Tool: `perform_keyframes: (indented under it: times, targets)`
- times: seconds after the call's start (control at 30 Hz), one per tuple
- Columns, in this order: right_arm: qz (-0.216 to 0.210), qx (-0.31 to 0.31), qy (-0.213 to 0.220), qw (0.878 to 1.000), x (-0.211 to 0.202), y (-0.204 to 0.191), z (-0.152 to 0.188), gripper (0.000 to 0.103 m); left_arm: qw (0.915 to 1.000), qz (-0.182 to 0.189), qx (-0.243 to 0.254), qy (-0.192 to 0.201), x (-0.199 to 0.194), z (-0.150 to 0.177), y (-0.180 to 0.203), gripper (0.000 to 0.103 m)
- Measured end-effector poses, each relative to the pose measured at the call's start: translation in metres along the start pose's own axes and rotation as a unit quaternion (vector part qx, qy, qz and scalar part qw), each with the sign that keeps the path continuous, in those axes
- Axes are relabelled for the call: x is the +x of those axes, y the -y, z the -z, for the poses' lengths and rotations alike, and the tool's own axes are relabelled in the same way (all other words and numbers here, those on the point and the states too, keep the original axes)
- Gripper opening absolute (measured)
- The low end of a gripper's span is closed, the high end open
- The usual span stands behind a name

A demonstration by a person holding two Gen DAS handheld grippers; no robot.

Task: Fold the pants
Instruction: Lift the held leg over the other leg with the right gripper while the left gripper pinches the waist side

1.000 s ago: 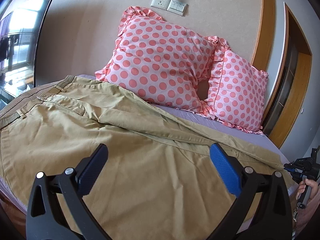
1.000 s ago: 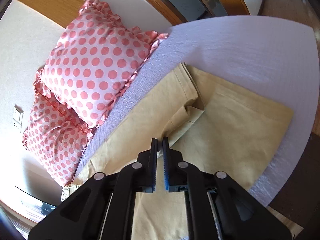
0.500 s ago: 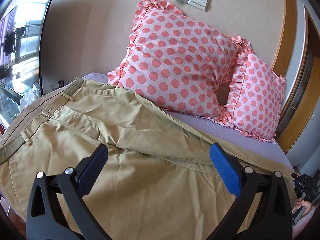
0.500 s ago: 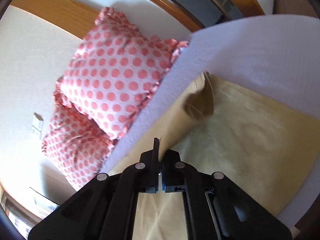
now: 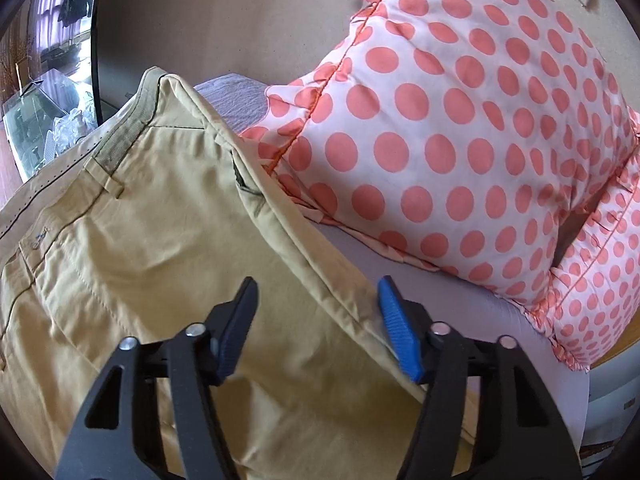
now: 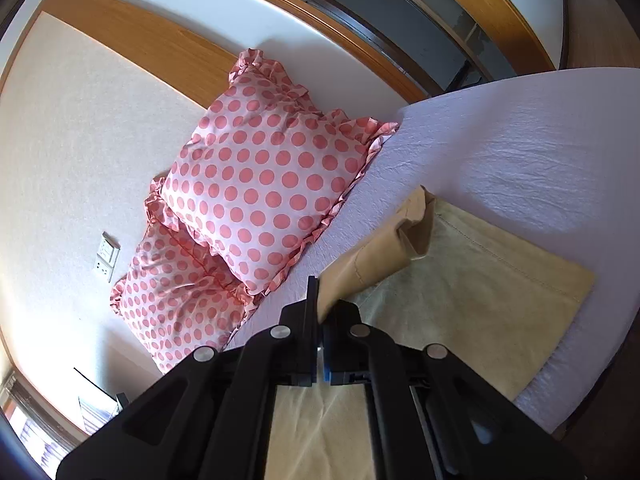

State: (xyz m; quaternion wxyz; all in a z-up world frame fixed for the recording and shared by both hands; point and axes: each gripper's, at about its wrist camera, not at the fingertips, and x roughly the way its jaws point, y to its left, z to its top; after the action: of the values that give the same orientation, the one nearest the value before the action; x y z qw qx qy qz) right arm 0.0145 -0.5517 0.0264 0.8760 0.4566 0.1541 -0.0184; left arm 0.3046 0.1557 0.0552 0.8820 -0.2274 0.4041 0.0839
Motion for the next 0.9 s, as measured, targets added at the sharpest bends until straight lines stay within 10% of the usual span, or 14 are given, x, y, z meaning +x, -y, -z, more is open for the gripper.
perform_keyframes:
  times: [0.07, 0.17, 0.37, 0.57, 0.9]
  targets:
    - [0.0, 0.001, -0.001, 1.0, 0.0, 0.001, 0.001, 0.001, 0.9998, 0.013, -0.017, -0.004, 0.0, -0.001, -0.011, 0.011]
    - [0.005, 0.003, 0.003, 1.0, -0.004, 0.004, 0.001, 0.001, 0.9989, 0.029, -0.017, 0.033, -0.035, 0.02, -0.025, 0.007]
    - [0.038, 0.007, 0.018, 0.999, -0.026, 0.023, -0.001, 0.002, 0.9947, 0.056, 0.01, 0.086, -0.149, 0.119, -0.071, 0.006]
    - [0.072, 0.025, 0.017, 0.997, -0.035, 0.046, 0.005, 0.002, 0.9962, 0.039, -0.013, 0.077, -0.178, 0.206, -0.119, 0.006]
    - [0.092, 0.035, 0.013, 0.995, -0.048, 0.054, 0.013, 0.002, 0.9947, 0.048, -0.023, 0.088, -0.192, 0.232, -0.135, 0.006]
